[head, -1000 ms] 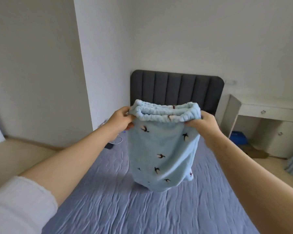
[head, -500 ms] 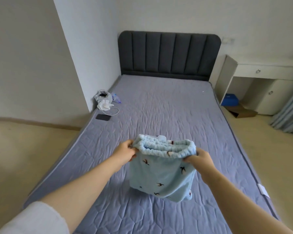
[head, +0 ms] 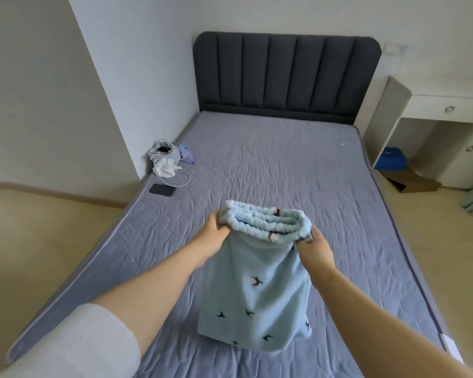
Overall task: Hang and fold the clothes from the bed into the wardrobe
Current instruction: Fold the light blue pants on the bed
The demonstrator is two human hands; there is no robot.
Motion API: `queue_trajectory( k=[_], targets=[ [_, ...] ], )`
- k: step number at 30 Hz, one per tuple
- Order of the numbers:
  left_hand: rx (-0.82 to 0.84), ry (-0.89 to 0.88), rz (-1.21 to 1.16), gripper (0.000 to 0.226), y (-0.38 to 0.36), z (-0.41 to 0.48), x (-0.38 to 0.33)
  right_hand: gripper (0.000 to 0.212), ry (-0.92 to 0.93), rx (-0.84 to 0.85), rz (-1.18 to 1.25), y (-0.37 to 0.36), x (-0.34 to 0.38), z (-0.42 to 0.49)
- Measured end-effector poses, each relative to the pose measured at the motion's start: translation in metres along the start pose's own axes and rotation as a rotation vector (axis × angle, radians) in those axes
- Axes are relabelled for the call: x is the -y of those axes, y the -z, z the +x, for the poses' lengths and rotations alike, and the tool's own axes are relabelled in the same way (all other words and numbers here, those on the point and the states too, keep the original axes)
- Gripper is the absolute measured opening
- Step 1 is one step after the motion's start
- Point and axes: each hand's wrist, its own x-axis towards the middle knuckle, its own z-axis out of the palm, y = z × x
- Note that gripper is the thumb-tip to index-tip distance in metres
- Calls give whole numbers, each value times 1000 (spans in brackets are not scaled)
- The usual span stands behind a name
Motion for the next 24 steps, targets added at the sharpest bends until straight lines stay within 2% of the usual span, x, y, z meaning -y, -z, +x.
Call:
queue_trajectory(
  k=[3,5,9,19,24],
  targets=[
    [86,16,175,77,-9,35,-10,64,9,174,-4,-8,14,40],
    [123,74,256,81,-15,45,-3,69,-39,235,-55,-14,7,50],
    [195,164,306,69,-26,54,27,73,-138,324,-72,-22,-24,55],
    [177,286,478,45,-35,66,105,62,-343,290,-109,-37,-102,58],
    [158,335,495,39,-41,73,185,59,-418,268,-142,-75,-178,49]
  ],
)
